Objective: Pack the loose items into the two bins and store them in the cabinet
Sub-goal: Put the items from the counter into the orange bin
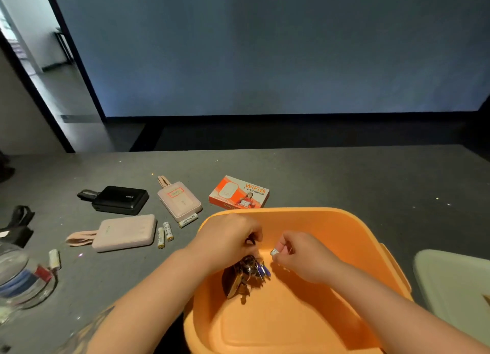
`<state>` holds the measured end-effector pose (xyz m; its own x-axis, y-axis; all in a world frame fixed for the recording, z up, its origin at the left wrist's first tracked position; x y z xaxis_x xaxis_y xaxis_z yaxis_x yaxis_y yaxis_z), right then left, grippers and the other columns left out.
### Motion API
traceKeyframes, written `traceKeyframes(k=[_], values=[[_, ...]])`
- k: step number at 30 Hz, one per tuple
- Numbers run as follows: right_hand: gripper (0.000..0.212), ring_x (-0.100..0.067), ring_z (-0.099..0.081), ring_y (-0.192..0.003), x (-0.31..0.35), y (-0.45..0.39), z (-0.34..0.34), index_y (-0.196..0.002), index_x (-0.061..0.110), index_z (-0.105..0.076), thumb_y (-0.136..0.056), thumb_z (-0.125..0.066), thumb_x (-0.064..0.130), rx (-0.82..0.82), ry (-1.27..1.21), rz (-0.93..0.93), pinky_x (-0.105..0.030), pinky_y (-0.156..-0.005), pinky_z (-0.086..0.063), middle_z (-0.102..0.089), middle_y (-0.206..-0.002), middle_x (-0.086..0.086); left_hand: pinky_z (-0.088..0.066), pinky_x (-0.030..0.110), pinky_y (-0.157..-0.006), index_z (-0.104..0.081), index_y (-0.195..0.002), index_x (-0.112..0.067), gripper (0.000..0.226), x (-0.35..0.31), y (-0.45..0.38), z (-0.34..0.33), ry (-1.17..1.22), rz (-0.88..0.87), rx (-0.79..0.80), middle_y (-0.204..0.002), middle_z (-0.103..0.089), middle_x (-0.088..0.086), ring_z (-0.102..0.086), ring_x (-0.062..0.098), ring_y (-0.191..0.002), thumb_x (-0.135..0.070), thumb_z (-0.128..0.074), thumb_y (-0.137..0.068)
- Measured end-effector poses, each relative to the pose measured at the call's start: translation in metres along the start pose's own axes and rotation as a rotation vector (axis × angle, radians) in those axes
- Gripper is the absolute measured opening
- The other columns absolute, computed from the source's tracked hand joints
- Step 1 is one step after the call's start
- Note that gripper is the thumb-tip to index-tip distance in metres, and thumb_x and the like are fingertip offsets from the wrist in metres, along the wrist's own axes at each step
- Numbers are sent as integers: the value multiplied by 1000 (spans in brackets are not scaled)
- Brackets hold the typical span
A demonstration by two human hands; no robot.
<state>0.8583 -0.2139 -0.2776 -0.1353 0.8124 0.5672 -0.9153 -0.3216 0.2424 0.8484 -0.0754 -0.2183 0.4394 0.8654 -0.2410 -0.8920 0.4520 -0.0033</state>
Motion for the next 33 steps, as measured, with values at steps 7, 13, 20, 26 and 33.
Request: traceKeyframes(k=[7, 13, 20, 26, 33], values=[[7, -12, -57, -80, 8, -9, 0, -92, 22, -58, -88, -62, 26, -18, 60, -18, -27, -66, -44, -62, -86, 7, -52, 29, -72, -66, -93, -32, 7, 14, 14, 39, 255, 148, -413, -89, -58, -21, -56, 1, -84, -31, -62, -87], [8, -18, -61, -88, 0, -16, -15, -95, 20, -60, -89, -61, 24, 26, 117, -86, -33, -76, -51, -64, -91, 2, -53, 30, -75, -67, -93, -30, 9, 28, 42, 19, 349, 189, -447, -88, -61, -19, -56, -1, -84, -26, -64, -86], [11, -16, -58, -83, 17, -23, -34, -94, 23, -60, -88, -62, 32, 2, 201, 20, -36, -72, -49, -61, -89, 6, -45, 10, -74, -68, -92, -29, 13, 28, 63, 14, 432, 180, -516, -87, -61, -22, -57, -5, -89, -20, -66, -84], [12, -15, -58, -86, 9, -21, -21, -97, 23, -62, -90, -59, 33, -72, 316, 80, -34, -74, -52, -64, -94, 5, -46, 13, -77, -67, -94, -32, 15, 29, 62, 13, 449, 186, -500, -89, -61, -23, -57, -7, -89, -20, -66, -84], [11, -12, -60, -86, 2, -15, -9, -99, 22, -65, -91, -60, 28, -79, 275, 46, -32, -76, -55, -65, -93, 5, -42, 8, -73, -67, -92, -33, 18, 30, 64, 13, 523, 211, -520, -89, -63, -23, -57, -6, -90, -17, -67, -84]])
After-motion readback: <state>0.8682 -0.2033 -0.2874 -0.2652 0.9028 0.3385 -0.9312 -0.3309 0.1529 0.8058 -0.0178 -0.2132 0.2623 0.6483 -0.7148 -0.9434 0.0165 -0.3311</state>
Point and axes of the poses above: each hand's wrist, its own y-axis away from the middle knuckle, its own z-axis out of the back of the hand, x = y × z, the point moved 7 cm from there along -y, towards the middle knuckle
